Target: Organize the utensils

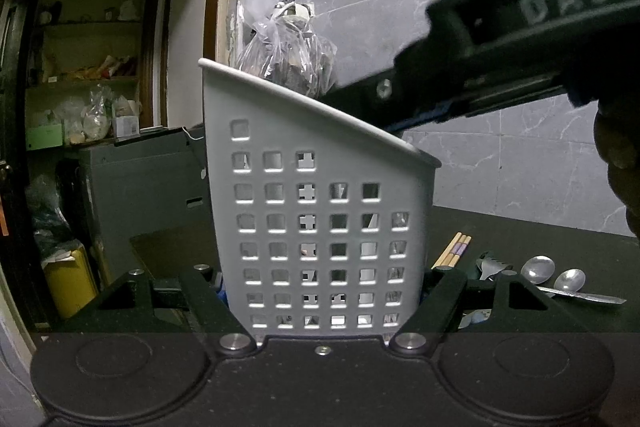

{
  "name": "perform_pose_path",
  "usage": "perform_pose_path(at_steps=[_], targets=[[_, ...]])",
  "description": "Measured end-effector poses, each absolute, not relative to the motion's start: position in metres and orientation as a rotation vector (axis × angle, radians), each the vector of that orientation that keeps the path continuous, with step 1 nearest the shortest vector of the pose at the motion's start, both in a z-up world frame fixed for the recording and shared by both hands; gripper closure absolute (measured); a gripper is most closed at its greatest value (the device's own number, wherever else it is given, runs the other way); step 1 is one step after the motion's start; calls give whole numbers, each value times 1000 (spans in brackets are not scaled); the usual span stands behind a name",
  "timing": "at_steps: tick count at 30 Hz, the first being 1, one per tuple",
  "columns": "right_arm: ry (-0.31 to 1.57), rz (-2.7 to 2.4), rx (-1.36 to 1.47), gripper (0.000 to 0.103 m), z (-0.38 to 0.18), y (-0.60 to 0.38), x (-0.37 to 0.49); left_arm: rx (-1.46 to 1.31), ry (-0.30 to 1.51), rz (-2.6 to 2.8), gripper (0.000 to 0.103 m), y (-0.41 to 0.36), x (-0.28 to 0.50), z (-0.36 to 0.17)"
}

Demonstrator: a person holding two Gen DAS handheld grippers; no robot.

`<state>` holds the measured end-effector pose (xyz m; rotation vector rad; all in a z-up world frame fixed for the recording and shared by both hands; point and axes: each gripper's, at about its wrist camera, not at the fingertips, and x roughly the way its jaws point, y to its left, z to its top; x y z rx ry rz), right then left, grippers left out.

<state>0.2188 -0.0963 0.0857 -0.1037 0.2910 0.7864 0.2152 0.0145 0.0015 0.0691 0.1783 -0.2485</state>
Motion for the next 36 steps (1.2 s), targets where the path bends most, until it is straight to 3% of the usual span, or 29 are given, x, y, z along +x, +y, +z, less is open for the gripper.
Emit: perform_pose_path(at_steps=[4,6,12,18,36], targets=[[270,803,-88,74,88,-101,216,68,178,-249,27,16,215,1],[246,818,-70,57,92,-108,213,69,178,-248,27,16,216,0],[145,795,-23,22,106,-138,201,68,178,-248,27,15,216,0],[86,726,44,0,110,-179,194,69,178,-249,27,15,216,1],[203,517,254,0,63,-280,171,78,180,-243,27,16,215,1]])
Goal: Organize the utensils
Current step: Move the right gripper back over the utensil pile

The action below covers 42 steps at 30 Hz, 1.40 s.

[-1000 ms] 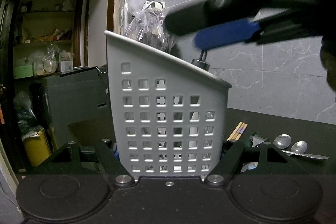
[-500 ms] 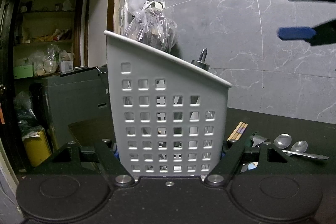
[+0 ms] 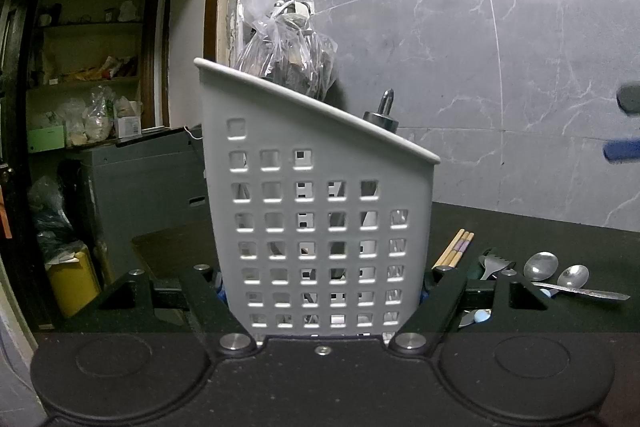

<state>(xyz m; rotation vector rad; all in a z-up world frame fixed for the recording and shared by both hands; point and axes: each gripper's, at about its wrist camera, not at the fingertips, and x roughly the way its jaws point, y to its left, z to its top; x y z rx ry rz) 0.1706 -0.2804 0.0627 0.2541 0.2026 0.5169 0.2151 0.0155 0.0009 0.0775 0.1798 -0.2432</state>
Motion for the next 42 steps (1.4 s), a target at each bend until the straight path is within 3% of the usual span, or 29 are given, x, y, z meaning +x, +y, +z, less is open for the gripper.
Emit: perform_pose_path(at_steps=[19,42], targets=[[441,401,556,0,-21,-337,178,78,180,-243,27,15,215,1],[562,453,538,0,-40,-332,162,79,182,-243,27,14,216,2]])
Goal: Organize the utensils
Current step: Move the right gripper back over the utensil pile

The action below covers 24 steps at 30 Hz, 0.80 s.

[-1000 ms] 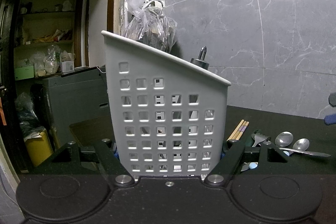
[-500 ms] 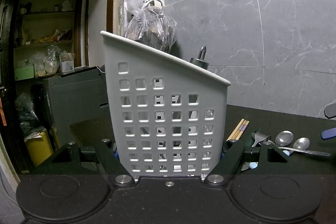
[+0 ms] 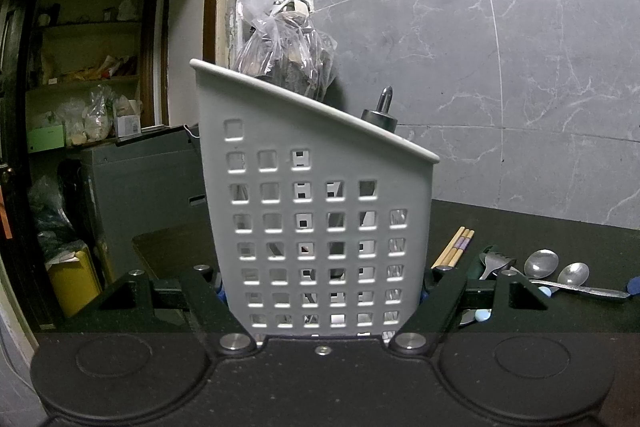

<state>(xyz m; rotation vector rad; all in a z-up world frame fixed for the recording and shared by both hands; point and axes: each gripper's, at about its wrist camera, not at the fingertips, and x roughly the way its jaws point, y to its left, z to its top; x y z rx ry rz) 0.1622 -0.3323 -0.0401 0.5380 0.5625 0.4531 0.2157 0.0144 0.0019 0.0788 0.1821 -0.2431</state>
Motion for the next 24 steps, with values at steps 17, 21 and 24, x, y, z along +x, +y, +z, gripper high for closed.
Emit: perform_pose_path(at_steps=[17,21,24], targets=[[590,609,464,0,-40,-298,159,79,182,-244,27,14,216,2],[610,670,436,1,-39,-280,163,81,182,-244,27,14,216,2],[630,729,406,1,-37,-264,167,81,182,-243,27,14,216,2]])
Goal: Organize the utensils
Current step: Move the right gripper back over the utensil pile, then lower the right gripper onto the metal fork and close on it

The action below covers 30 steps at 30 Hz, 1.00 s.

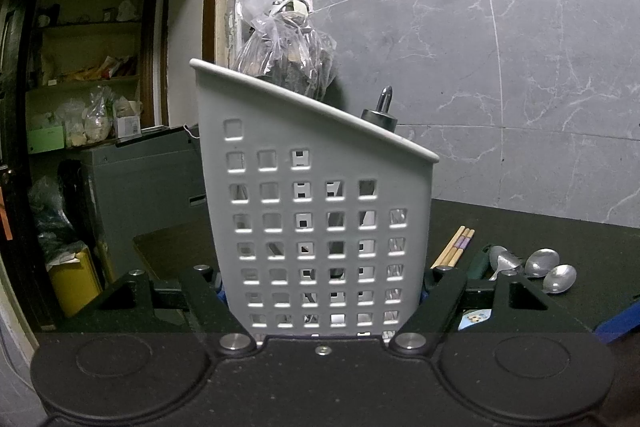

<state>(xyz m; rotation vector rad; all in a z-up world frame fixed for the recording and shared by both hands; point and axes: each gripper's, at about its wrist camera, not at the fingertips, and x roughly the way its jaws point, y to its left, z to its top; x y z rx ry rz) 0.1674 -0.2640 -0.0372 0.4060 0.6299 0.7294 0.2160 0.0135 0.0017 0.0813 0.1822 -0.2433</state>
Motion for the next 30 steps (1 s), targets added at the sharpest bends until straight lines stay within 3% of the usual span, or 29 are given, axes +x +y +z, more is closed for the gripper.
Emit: perform_pose_path(at_steps=[13,20,30], targets=[[610,711,332,0,14,-289,223,79,181,-245,27,14,218,0],[734,710,767,2,-14,-328,285,80,181,-245,27,13,218,1],[791,602,868,3,-33,-311,300,77,182,-248,27,13,218,1]])
